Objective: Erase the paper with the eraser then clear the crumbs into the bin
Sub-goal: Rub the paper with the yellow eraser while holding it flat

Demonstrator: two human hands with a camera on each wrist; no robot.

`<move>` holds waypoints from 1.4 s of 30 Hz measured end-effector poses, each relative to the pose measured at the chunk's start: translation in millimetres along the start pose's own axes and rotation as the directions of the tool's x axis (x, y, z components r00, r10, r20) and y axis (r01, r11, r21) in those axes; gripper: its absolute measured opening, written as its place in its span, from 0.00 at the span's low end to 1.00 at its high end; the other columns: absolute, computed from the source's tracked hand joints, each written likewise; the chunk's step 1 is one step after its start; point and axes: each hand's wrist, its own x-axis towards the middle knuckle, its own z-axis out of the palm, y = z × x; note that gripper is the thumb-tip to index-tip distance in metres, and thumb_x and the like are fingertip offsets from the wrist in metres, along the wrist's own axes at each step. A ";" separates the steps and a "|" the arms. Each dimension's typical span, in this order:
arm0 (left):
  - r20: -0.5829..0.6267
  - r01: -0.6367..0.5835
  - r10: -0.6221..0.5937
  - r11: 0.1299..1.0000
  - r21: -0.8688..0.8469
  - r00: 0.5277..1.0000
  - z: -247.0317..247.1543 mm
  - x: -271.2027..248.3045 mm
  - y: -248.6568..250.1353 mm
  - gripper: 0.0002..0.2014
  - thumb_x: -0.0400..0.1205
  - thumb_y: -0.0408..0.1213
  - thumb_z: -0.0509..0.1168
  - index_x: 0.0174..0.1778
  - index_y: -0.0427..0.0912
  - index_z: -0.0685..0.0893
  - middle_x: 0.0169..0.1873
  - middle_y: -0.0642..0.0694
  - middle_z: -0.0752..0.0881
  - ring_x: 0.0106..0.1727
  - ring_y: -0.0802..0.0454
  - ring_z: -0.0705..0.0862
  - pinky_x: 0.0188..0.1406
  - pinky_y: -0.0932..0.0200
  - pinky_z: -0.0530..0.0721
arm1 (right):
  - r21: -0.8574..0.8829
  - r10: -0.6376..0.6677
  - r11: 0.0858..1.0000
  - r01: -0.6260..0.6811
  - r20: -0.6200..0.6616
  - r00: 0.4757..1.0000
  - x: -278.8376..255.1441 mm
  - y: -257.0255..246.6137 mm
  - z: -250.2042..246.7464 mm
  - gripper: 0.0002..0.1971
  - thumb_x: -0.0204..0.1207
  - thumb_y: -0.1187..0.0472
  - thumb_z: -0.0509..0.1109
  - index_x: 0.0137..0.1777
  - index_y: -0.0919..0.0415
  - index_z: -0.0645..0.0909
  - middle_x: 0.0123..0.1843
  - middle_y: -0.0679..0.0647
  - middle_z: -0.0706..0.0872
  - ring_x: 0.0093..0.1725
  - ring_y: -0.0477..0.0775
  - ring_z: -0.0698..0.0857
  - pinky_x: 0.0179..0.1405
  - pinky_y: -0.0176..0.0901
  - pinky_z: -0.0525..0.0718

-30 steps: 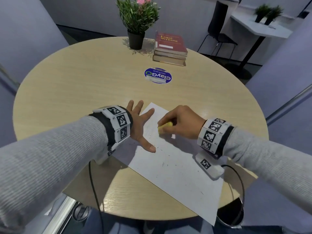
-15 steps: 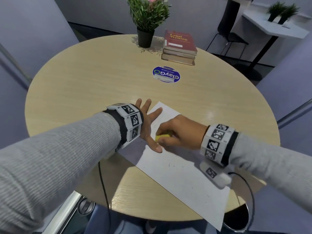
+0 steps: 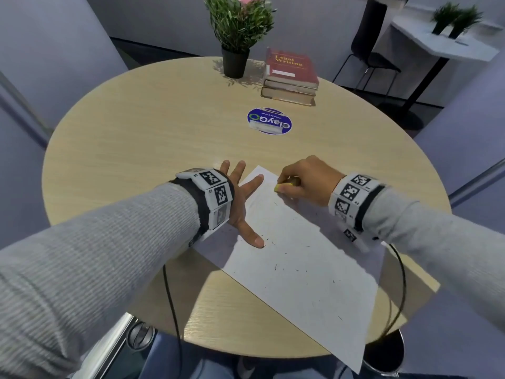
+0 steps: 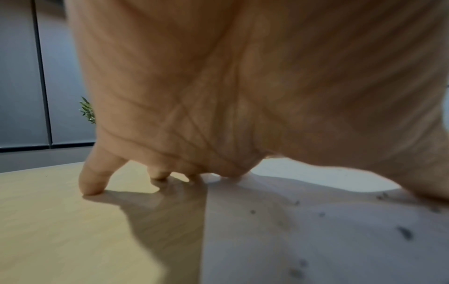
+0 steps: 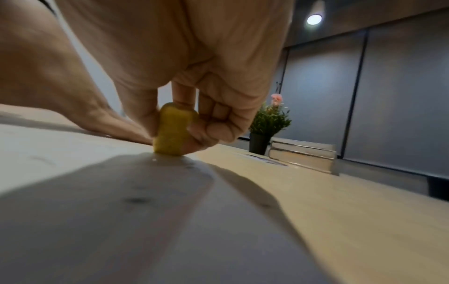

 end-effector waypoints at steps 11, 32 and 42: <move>0.000 0.020 -0.020 1.000 0.016 1.000 -1.7 -2.1 2.8 0.71 0.50 0.82 0.66 0.78 0.64 0.27 0.79 0.44 0.24 0.78 0.33 0.25 0.70 0.20 0.38 | -0.025 0.020 0.999 -0.021 -0.042 0.999 -1.9 7.1 4.4 0.13 0.75 0.47 0.68 0.51 0.54 0.86 0.43 0.53 0.90 0.45 0.56 0.85 0.51 0.51 0.84; -0.040 -0.033 0.036 0.997 0.075 0.999 -17.0 -19.1 -7.3 0.69 0.51 0.83 0.64 0.80 0.64 0.31 0.82 0.41 0.31 0.79 0.34 0.26 0.75 0.29 0.38 | -0.069 -0.002 0.998 0.002 0.000 1.000 3.2 6.5 9.0 0.13 0.78 0.49 0.66 0.55 0.55 0.85 0.48 0.58 0.89 0.47 0.60 0.84 0.49 0.52 0.83; -0.044 -0.022 0.025 0.998 0.064 0.999 -4.2 1.3 -10.8 0.79 0.26 0.83 0.49 0.79 0.68 0.30 0.82 0.40 0.31 0.79 0.27 0.31 0.72 0.23 0.43 | -0.189 -0.225 0.950 0.249 0.140 0.964 -31.4 -47.5 24.2 0.14 0.80 0.50 0.58 0.52 0.58 0.80 0.41 0.56 0.85 0.39 0.61 0.82 0.40 0.49 0.81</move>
